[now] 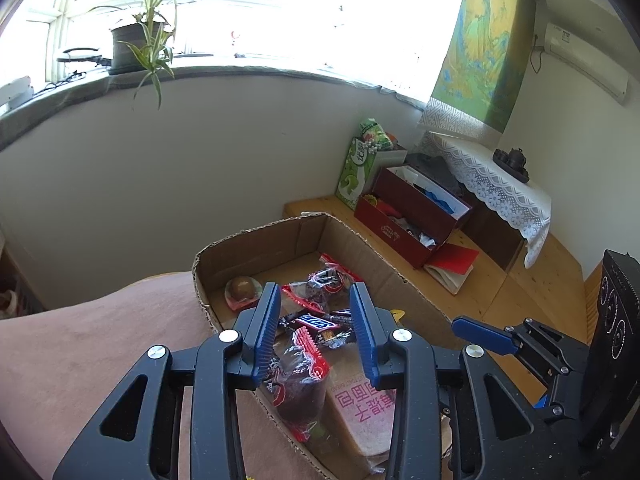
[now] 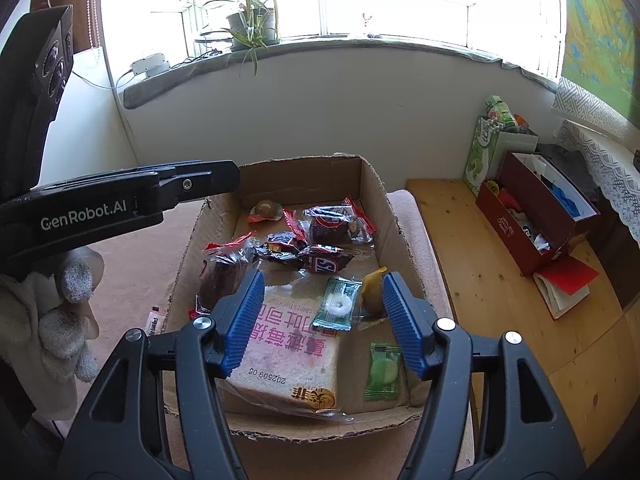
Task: Organize snacks
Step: 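Move both open tools back to the yellow candy and small wrapper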
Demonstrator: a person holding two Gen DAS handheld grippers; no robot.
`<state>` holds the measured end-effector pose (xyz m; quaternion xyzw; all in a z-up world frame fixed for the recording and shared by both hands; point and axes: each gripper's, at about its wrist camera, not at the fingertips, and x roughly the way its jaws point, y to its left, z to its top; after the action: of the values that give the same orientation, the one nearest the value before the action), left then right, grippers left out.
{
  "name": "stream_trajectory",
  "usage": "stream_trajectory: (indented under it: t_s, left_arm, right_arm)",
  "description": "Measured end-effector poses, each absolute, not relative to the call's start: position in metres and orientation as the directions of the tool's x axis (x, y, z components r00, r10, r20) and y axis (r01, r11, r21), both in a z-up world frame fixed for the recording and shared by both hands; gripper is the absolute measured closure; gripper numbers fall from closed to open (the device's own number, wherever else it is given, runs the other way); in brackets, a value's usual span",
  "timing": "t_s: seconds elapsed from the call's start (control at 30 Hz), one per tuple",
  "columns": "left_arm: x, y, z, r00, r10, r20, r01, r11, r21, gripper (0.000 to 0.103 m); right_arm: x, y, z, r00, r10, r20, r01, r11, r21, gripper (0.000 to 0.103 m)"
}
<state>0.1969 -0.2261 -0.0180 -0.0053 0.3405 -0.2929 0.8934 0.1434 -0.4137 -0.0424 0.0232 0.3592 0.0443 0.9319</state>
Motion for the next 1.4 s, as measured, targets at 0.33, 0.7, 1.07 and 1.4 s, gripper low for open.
stream_trajectory:
  t_s: [0.33,0.7,1.07,1.4]
  left_arm:
    - [0.181,-0.185,-0.010,0.617,-0.519,-0.591,0.493,0.841,-0.223,0.068]
    - [0.168,-0.127,-0.027,0.620,-0.472,-0.627,0.424,0.873,-0.239,0.068]
    - [0.165,-0.122,-0.086,0.501,-0.445,-0.743,0.417,0.876,-0.244,0.068]
    - [0.168,-0.139,-0.107,0.454,-0.416,-0.788,0.444,0.872,-0.205,0.069]
  right_arm:
    - [0.118,-0.403,-0.029,0.761,0.103,-0.640,-0.068,0.995,0.079,0.029]
    - [0.079,-0.370,-0.022,0.769,0.191,-0.610,-0.135,0.981,0.136,0.029]
    - [0.043,-0.310,-0.057,0.680,0.352,-0.643,-0.248,0.936,0.251,0.029]
    - [0.063,-0.282,-0.105,0.609,0.321,-0.725,-0.176,0.946,0.271,0.045]
